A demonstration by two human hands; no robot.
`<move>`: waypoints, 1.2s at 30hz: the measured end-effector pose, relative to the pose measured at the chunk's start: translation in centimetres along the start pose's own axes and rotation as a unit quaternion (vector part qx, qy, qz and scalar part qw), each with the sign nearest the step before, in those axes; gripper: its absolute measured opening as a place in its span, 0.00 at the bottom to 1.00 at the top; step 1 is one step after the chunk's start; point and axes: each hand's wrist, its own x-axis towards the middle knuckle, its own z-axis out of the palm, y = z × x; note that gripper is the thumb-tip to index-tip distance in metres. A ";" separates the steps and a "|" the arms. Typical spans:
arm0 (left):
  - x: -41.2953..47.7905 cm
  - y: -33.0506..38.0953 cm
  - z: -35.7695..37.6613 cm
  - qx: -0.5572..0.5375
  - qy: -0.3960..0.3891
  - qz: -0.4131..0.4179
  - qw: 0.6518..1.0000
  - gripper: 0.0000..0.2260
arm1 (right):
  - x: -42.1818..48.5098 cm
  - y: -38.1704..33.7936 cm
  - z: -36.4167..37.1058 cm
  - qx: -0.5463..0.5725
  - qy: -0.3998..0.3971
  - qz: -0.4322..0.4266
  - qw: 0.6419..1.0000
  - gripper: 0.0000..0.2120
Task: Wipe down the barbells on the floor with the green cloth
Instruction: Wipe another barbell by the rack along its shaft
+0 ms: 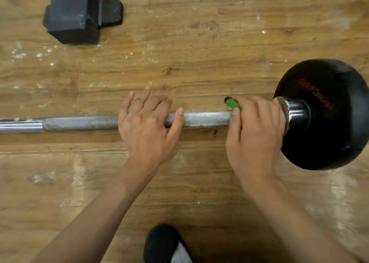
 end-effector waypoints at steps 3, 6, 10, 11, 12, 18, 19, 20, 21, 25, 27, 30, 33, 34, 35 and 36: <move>-1.1 0.4 -0.8 0.003 -0.016 -0.001 1.000 0.22 | -0.7 -4.2 1.3 -0.014 -0.006 0.038 0.999 0.12; -2.3 0.3 -1.7 0.002 -0.038 0.019 0.999 0.24 | -2.0 -4.4 1.3 0.024 -0.072 -0.100 0.992 0.14; -4.7 0.3 -3.1 -0.005 -0.060 0.035 0.998 0.24 | -4.5 0.1 -0.6 0.010 -0.003 -0.018 1.000 0.15; -5.3 0.5 -3.4 -0.004 -0.064 0.036 0.997 0.24 | -5.3 0.0 -0.8 0.018 0.016 0.027 0.999 0.15; -5.8 0.7 -3.7 -0.001 -0.069 0.034 0.997 0.24 | -5.8 -0.8 -0.9 0.028 0.026 0.060 0.997 0.15; -9.3 1.3 -5.6 0.022 -0.101 0.050 0.993 0.25 | -7.5 -4.3 -0.9 0.036 -0.103 -0.067 0.992 0.15; -9.8 1.2 -5.8 0.019 -0.103 0.056 0.993 0.25 | -7.6 -3.5 -1.2 0.031 -0.100 -0.068 0.992 0.14; -10.2 1.1 -6.0 0.018 -0.105 0.060 0.993 0.24 | -7.8 -2.5 -1.6 0.017 -0.093 -0.049 0.994 0.14; -10.6 1.1 -6.1 0.019 -0.106 0.061 0.992 0.24 | -8.1 -1.5 -1.9 0.002 -0.078 -0.015 0.997 0.15; -11.5 1.2 -6.3 0.023 -0.105 0.068 0.992 0.23 | -8.4 -1.1 -2.5 0.004 -0.020 0.083 0.996 0.18; -11.7 1.3 -6.2 0.029 -0.101 0.064 0.992 0.23 | -8.4 -3.0 -2.1 0.010 -0.061 0.046 0.997 0.18; -11.5 1.3 -6.1 0.023 -0.101 0.062 0.993 0.24 | -8.5 -3.3 -2.0 0.033 -0.121 -0.086 0.988 0.17; -11.1 1.1 -6.1 0.018 -0.105 0.058 0.993 0.24 | -8.1 0.7 -2.6 0.038 -0.053 -0.052 0.997 0.15; -10.9 1.1 -6.0 0.020 -0.104 0.055 0.993 0.24 | -8.1 1.3 -2.9 0.039 -0.021 -0.015 0.999 0.15; -10.7 1.1 -5.8 0.021 -0.100 0.053 0.993 0.24 | -7.9 0.9 -2.9 0.036 -0.004 0.023 0.999 0.16; -10.5 1.3 -5.6 0.021 -0.095 0.050 0.994 0.24 | -7.7 -0.4 -2.6 0.030 -0.007 0.055 0.998 0.17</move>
